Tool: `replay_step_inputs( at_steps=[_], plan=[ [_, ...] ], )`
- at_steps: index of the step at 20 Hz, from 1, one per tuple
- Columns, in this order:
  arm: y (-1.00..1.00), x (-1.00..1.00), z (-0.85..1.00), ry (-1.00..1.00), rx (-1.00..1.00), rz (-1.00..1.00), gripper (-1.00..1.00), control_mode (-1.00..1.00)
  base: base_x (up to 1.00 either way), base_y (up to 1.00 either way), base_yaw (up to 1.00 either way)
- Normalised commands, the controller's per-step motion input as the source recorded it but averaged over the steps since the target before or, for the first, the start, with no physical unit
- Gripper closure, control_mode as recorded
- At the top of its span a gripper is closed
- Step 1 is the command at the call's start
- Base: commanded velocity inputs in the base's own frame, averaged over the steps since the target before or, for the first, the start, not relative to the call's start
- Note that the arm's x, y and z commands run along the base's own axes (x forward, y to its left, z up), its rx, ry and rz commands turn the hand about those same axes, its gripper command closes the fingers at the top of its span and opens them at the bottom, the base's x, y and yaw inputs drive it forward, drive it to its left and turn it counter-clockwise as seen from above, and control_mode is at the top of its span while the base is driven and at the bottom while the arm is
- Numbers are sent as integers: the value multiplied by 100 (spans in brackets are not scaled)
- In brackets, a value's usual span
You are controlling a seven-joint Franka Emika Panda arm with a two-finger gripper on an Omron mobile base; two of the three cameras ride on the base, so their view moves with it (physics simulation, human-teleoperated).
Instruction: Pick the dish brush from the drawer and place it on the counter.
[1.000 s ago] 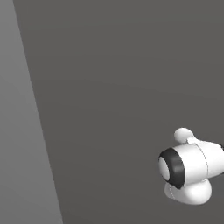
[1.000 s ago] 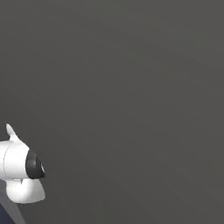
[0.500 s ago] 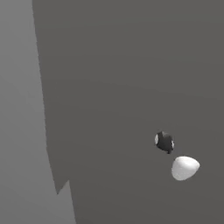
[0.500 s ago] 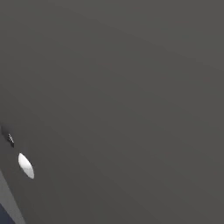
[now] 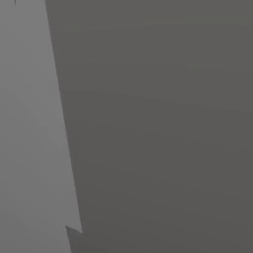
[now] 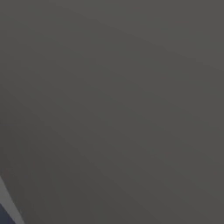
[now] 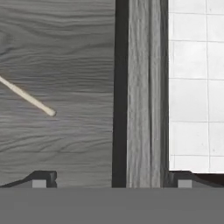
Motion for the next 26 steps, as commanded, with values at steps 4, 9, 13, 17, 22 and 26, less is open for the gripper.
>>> replay_step_inputs(
  at_steps=[4,9,13,17,22,26],
  plan=[
    [-24,3,-68,13,-10,-4,-100,-100,0,0,0],
    [-42,-1,-62,14,-12,-6,-100,-100,0,0,0],
    [-91,-43,-43,2,-3,-8,-100,-100,0,0,0],
    [-100,-74,-30,-5,3,-11,-100,-100,0,0,0],
    [-100,-84,-36,-18,10,-2,-100,-100,0,0,0],
    [-100,-87,-32,-25,9,0,-100,-100,0,0,0]
  ],
)
